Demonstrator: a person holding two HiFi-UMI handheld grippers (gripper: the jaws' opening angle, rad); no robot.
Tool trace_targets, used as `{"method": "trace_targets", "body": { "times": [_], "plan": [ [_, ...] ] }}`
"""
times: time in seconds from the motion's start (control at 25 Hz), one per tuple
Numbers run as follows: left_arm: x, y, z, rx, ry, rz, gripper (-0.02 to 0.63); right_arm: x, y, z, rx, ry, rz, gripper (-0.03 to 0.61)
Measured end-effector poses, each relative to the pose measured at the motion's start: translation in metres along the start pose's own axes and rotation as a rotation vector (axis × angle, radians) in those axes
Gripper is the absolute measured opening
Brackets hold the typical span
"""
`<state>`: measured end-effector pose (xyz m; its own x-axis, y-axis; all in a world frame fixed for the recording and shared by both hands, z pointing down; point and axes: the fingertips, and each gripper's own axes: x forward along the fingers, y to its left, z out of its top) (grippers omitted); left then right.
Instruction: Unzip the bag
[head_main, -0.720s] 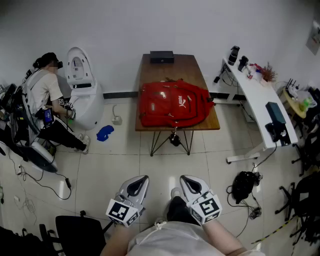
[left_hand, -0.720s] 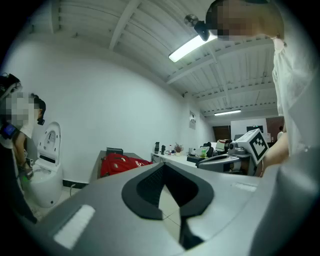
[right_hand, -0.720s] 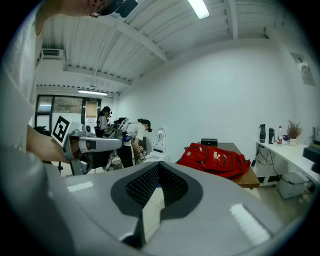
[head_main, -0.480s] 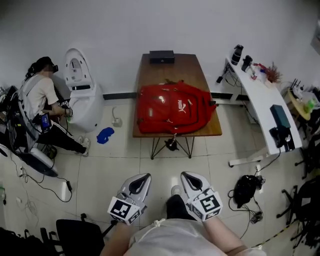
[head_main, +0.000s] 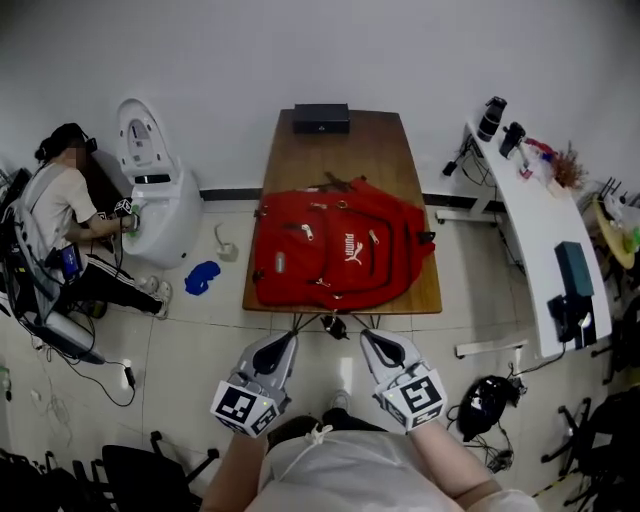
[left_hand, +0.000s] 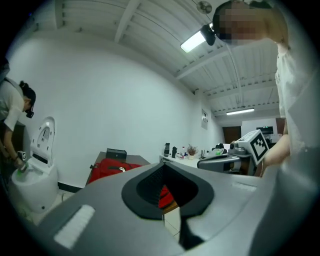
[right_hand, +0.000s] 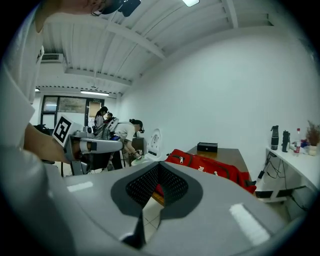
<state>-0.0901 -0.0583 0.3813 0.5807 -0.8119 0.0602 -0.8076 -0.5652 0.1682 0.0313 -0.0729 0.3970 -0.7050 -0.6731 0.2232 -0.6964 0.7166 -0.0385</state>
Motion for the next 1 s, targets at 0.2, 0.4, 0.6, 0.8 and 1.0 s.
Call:
{"method": "trace_targets", "body": {
  "times": [0.2,0.4,0.6,0.8,1.0],
  "plan": [
    [0.032,0.010,-0.016,-0.012,0.061,0.000,0.006,0.020,-0.021,-0.001,0.024,0.011,0.033,0.008],
    [0.053,0.020,-0.044,-0.037,0.139,-0.036,0.006,0.041,-0.031,-0.025,0.066,0.083,0.034,0.008],
    [0.071,0.033,-0.073,-0.029,0.216,-0.079,0.006,0.069,-0.025,-0.072,0.143,0.227,0.053,0.008],
    [0.095,0.051,-0.085,0.000,0.201,-0.144,0.006,0.101,-0.022,-0.115,0.201,0.318,0.038,0.008],
    [0.124,0.070,-0.120,0.014,0.250,-0.170,0.006,0.127,-0.031,-0.188,0.282,0.475,0.001,0.060]
  ]
}}
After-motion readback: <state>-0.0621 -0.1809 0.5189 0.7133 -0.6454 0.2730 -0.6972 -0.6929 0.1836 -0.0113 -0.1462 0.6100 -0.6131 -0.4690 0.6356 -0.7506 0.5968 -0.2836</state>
